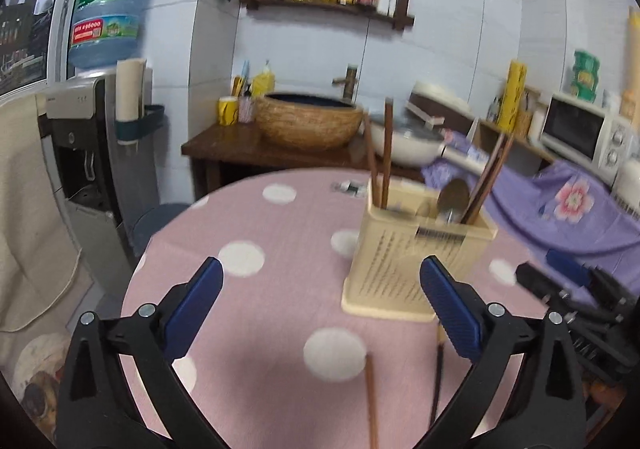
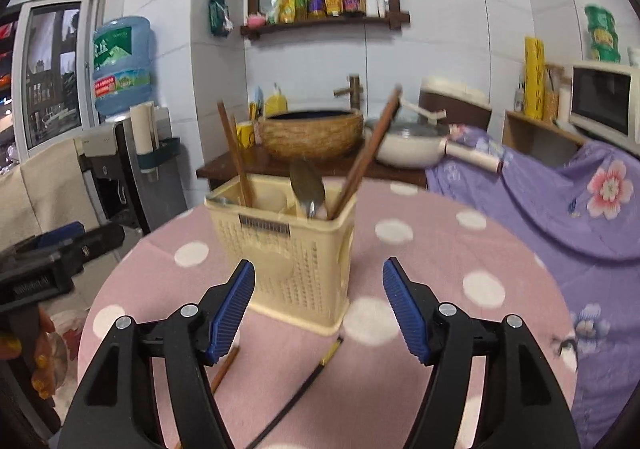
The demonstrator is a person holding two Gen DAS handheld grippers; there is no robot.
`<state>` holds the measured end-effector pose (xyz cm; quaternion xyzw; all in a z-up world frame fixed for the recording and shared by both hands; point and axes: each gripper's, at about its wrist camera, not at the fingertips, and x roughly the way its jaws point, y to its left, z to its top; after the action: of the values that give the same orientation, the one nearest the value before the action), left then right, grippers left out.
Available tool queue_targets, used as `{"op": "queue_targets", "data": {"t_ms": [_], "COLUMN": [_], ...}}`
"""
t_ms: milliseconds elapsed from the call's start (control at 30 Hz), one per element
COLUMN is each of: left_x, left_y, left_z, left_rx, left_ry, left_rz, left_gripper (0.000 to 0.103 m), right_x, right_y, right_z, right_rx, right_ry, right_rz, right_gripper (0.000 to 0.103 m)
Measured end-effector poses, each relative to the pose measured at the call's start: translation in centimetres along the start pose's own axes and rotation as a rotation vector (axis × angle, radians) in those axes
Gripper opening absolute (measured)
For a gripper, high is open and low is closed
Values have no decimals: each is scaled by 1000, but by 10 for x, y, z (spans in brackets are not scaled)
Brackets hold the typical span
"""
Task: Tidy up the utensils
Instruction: 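Move both open grippers back down to the remaining chopsticks on the table, then close the left gripper on a brown chopstick while the right gripper closes on the black gold-tipped chopstick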
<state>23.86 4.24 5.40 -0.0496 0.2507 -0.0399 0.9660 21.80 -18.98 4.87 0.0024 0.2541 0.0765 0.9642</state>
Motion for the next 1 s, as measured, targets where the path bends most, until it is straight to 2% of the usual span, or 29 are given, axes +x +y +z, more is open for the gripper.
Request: {"op": "queue_targets", "data": {"t_ms": [67, 300, 467, 633, 800, 1000], "left_x": [8, 25, 36, 43, 49, 62], "left_y": [-2, -3, -2, -6, -26, -48], "left_z": [-19, -71, -95, -106, -108, -113], "left_rx": [18, 33, 22, 13, 70, 141], "left_ry": [61, 177, 243, 277, 291, 329], "left_rz": [10, 5, 15, -8, -28, -46], "left_gripper": [97, 97, 97, 97, 96, 82], "right_x": [6, 31, 45, 57, 74, 98], "right_y": [-2, -1, -8, -11, -6, 0], "right_z": [-13, -58, -74, -78, -73, -68], "right_rx": [24, 67, 112, 147, 174, 164], "right_ry": [53, 220, 302, 349, 389, 429], "right_rz": [-8, -20, -40, -30, -19, -69], "right_gripper": [65, 65, 58, 51, 46, 38]}}
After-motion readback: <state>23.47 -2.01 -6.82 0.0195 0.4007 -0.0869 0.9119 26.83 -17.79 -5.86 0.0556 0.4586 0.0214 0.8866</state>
